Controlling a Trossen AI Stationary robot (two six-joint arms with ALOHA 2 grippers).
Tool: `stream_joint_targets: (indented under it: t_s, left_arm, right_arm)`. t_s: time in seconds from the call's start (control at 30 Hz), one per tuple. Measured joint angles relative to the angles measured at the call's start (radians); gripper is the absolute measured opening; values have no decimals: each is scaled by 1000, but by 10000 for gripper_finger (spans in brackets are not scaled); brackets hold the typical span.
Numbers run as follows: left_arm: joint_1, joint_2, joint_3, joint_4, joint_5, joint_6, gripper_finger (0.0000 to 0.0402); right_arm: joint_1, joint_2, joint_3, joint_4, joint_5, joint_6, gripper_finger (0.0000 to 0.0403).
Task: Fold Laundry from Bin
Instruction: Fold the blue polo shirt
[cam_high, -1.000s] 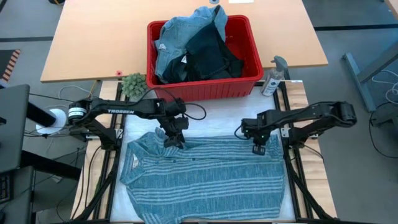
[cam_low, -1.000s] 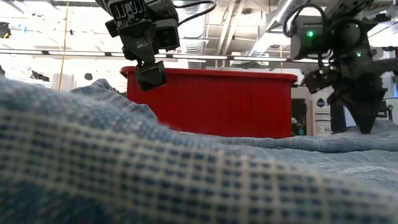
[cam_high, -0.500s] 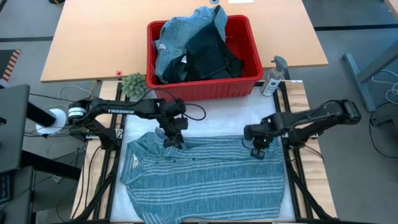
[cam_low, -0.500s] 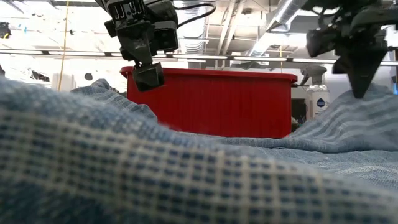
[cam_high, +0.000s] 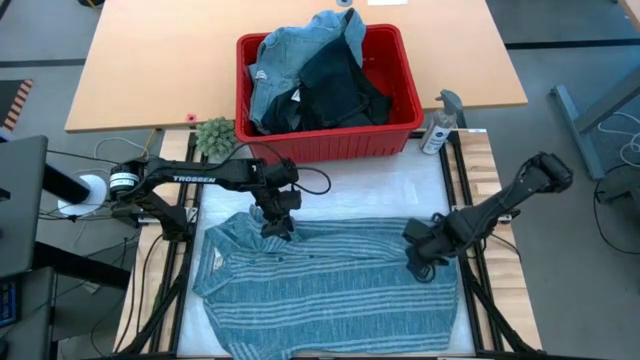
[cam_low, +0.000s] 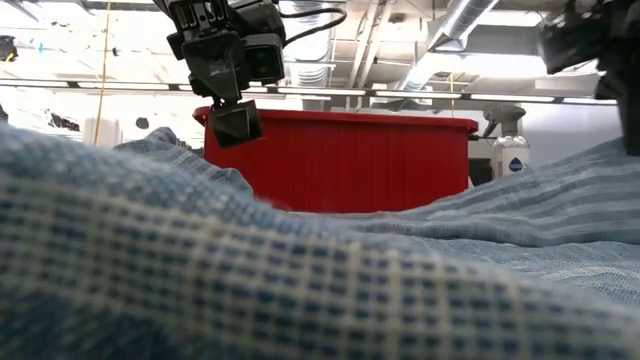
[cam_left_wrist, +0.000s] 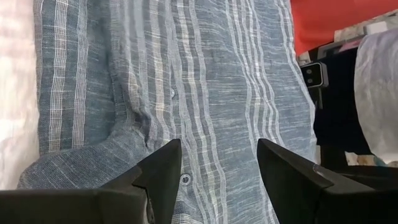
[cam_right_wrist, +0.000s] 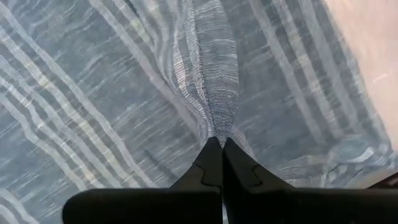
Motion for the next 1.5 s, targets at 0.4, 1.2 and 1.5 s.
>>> stream_joint_targets:
  t_s: [0.4, 1.2, 1.5]
  left_arm:
    - [0, 0, 0, 0, 2, 5, 199]
    - [0, 0, 33, 10, 101, 26, 199]
    - [-13, -1, 172, -127, -122, 393, 199]
  right_arm:
    - [113, 0, -15, 16, 48, 225, 33]
    - [172, 0, -43, 200, 59, 177, 194]
    - [96, 0, -42, 208, 88, 115, 199]
